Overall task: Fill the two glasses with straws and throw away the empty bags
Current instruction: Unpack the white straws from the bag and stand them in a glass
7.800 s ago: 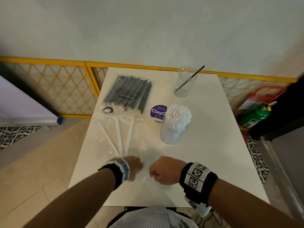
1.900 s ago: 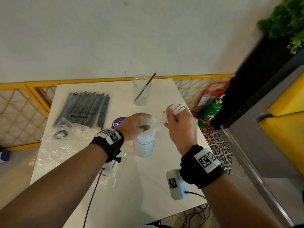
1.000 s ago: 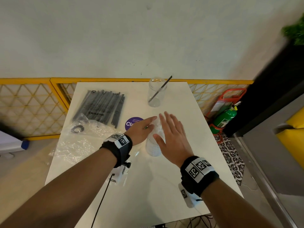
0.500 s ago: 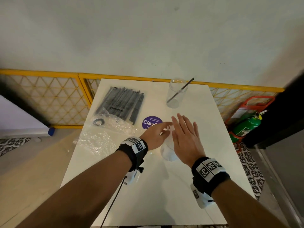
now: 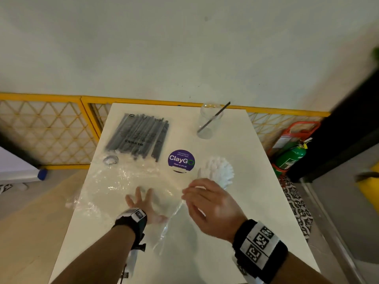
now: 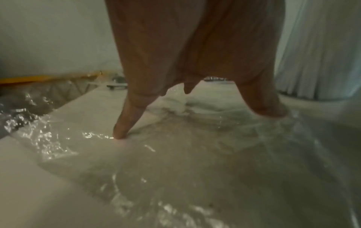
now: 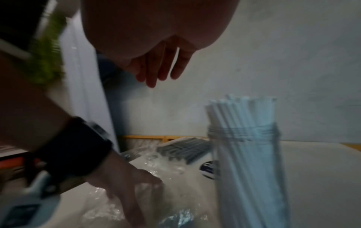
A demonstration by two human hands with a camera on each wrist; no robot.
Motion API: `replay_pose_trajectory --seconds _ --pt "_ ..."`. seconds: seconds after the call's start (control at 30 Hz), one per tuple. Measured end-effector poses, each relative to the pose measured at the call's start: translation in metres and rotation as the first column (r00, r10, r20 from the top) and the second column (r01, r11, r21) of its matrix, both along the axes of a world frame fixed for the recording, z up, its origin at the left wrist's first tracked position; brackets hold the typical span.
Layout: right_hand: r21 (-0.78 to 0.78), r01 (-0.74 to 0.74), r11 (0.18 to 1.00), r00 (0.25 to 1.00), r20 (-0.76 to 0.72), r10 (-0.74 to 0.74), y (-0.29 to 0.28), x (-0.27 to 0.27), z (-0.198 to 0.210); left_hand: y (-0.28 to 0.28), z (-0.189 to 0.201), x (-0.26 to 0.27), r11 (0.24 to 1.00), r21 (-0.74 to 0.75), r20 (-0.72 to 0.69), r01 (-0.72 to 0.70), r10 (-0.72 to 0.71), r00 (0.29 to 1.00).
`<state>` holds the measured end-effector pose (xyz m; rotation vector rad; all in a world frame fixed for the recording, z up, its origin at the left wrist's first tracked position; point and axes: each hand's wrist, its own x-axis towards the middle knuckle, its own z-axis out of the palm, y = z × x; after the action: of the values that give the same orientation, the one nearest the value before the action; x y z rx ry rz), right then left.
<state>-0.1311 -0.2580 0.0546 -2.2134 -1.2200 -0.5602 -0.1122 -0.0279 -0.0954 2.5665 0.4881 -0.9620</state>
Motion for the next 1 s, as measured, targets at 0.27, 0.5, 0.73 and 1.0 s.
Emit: replay_pose_trajectory --seconds 0.27,0.5,0.73,1.0 --pt "-0.249 -0.051 0.967 0.969 -0.248 -0.013 0.028 -0.008 -0.027 0.011 0.014 -0.009 0.993 0.088 0.168 0.076 -0.09 0.982" --pt "-0.426 0.08 0.901 0.568 -0.723 -0.392 0.049 -0.013 -0.055 0.015 0.045 -0.017 0.893 -0.432 0.406 -0.127 0.318 0.857" --pt "-0.002 0.397 0.918 0.394 -0.903 -0.172 0.092 0.009 -0.032 0.011 0.091 -0.008 0.397 -0.9 0.19 -0.178 0.727 0.66" --pt "0.246 0.647 0.722 0.243 -0.964 0.11 0.079 0.033 -0.004 0.058 0.086 -0.017 0.38 -0.839 -0.135 -0.389 0.548 0.825"
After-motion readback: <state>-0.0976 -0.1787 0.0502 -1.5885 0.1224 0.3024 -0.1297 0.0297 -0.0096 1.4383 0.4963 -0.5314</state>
